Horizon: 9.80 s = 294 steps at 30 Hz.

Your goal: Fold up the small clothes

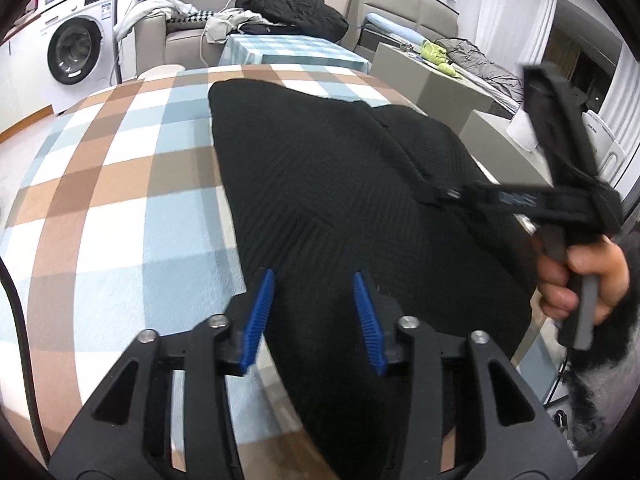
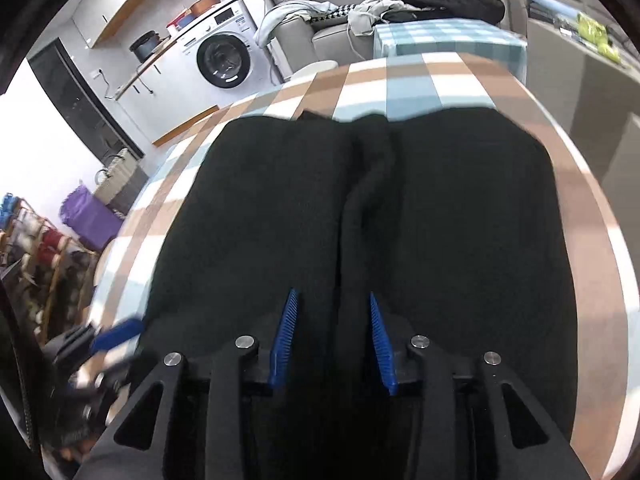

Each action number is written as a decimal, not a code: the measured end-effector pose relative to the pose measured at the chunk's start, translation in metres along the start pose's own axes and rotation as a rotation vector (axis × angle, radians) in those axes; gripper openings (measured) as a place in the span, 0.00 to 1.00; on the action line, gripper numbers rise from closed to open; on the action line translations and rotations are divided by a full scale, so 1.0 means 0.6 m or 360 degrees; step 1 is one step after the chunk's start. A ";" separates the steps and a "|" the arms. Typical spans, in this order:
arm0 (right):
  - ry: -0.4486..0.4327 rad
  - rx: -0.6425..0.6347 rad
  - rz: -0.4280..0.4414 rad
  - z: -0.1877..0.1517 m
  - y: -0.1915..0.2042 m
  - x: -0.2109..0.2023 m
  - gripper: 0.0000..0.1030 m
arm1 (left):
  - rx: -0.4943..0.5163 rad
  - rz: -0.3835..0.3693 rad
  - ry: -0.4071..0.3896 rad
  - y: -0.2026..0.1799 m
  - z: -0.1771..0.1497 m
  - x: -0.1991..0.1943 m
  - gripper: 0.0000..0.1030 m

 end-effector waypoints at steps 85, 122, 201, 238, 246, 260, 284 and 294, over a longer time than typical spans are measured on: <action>0.0002 -0.0151 -0.0005 -0.008 0.066 0.033 0.19 | -0.0320 0.0209 -0.0073 0.146 -0.048 -0.085 0.52; -0.0143 0.0110 0.0132 0.023 0.034 0.016 0.09 | -0.0231 0.0209 -0.0025 0.115 -0.059 -0.071 0.52; -0.0174 0.0050 -0.0200 0.156 -0.058 0.054 0.16 | -0.0229 0.0148 0.0003 0.119 -0.032 -0.040 0.52; -0.0198 -0.0012 0.0229 -0.154 0.015 -0.158 0.28 | 0.0016 0.0048 0.0043 -0.005 -0.097 -0.087 0.56; -0.0048 0.0001 0.0207 -0.163 0.008 -0.093 0.29 | 0.0179 -0.0011 0.0047 -0.064 -0.095 -0.084 0.56; -0.0072 0.0032 0.0404 -0.149 0.015 -0.079 0.19 | 0.0250 -0.0069 0.0155 -0.064 -0.123 -0.063 0.58; -0.0065 0.0101 0.0273 -0.043 0.001 -0.020 0.26 | 0.0075 -0.0064 0.0073 -0.007 -0.073 -0.061 0.58; -0.0162 0.0084 0.0129 0.091 0.005 0.038 0.09 | -0.0071 0.0043 -0.0040 0.079 0.059 -0.005 0.58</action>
Point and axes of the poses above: each gripper's, at about its wrist camera, not at the fingertips, and x roughly the way its jaws point, y to its left, z to its top, the point moved 6 cm from there along x, roughly the way its jaws point, and after that the axes turned 2 degrees about z, right-handed, at the moved point
